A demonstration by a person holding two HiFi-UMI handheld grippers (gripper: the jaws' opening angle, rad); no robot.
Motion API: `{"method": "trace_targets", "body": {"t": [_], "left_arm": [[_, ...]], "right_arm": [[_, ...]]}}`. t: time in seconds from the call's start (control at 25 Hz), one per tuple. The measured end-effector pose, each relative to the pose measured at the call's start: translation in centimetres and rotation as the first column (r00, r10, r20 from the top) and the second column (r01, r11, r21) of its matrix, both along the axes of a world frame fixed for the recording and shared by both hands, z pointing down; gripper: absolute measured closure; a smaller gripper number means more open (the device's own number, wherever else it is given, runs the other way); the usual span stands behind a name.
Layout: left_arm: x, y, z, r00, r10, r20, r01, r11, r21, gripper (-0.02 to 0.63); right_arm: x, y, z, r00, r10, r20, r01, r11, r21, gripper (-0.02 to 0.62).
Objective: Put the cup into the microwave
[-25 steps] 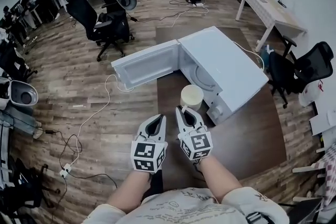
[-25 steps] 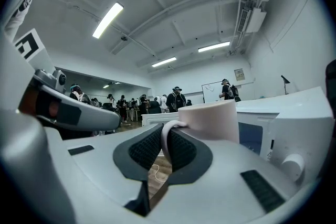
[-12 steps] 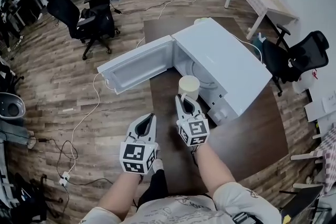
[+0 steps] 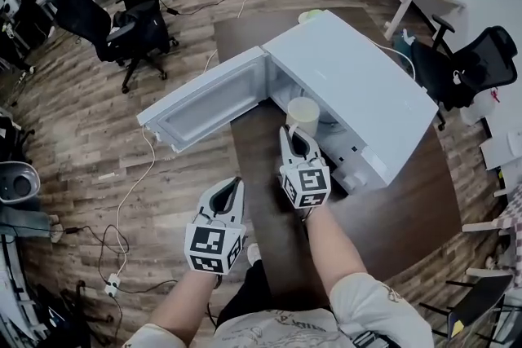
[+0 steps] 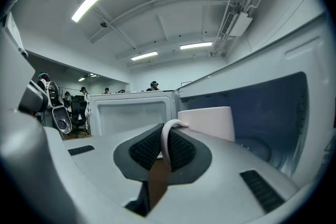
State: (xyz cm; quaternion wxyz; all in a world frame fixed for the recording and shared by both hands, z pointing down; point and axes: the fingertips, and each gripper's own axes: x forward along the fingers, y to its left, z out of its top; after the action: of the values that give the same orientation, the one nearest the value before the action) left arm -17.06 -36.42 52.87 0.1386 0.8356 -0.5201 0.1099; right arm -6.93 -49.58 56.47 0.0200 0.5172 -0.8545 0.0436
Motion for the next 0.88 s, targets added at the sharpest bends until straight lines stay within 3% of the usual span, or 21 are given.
{"method": "trace_targets", "body": {"t": [0.88], "left_arm": [[-0.9, -4.2, 3.8, 0.999, 0.036, -0.016, -0.037, 0.998, -0.052, 0.592]], "right_arm": [[3.1, -12.5, 4.5, 0.985, 0.154, -0.079, -0.158, 0.987, -0.042, 0.568]]}}
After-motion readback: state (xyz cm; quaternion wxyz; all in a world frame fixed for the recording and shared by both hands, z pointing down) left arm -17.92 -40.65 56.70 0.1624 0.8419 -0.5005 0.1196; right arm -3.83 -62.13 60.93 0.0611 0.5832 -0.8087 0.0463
